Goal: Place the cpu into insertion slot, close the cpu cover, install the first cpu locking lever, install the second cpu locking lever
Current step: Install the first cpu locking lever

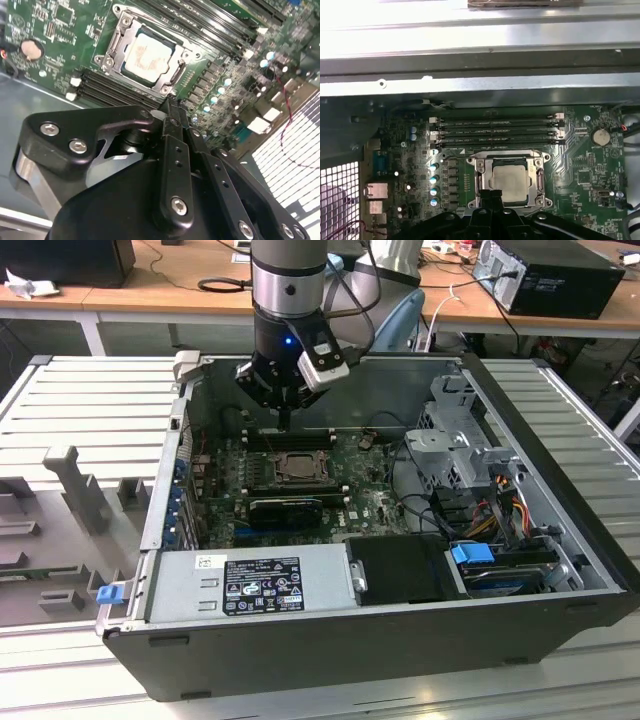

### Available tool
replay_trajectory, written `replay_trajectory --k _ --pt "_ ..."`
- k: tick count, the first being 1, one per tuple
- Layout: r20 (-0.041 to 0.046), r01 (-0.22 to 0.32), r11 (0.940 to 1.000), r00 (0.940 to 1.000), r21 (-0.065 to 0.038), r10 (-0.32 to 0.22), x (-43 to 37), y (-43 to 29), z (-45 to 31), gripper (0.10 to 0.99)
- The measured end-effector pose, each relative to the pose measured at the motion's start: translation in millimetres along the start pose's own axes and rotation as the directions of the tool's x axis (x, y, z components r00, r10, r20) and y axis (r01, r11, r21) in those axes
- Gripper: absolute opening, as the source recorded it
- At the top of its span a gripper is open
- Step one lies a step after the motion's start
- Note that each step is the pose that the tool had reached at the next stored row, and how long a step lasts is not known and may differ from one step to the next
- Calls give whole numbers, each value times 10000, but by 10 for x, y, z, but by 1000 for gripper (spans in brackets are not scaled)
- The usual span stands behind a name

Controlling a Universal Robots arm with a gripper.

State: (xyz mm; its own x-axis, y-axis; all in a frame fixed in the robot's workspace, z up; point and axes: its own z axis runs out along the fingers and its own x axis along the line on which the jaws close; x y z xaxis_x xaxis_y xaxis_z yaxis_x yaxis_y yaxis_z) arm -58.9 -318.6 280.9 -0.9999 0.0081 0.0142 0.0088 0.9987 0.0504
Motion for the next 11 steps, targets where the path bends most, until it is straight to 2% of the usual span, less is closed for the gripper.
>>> replay_trajectory --k 5,7,9,11 --pt "-34 839 9965 9965 10 -839 0 0 2 106" --pt "-64 1470 9891 9891 16 -1470 0 -1 9 106" --pt "-81 1819 9833 9833 17 -1819 0 -1 14 106" --pt "-104 2242 9745 9745 20 -2242 0 -1 21 106"
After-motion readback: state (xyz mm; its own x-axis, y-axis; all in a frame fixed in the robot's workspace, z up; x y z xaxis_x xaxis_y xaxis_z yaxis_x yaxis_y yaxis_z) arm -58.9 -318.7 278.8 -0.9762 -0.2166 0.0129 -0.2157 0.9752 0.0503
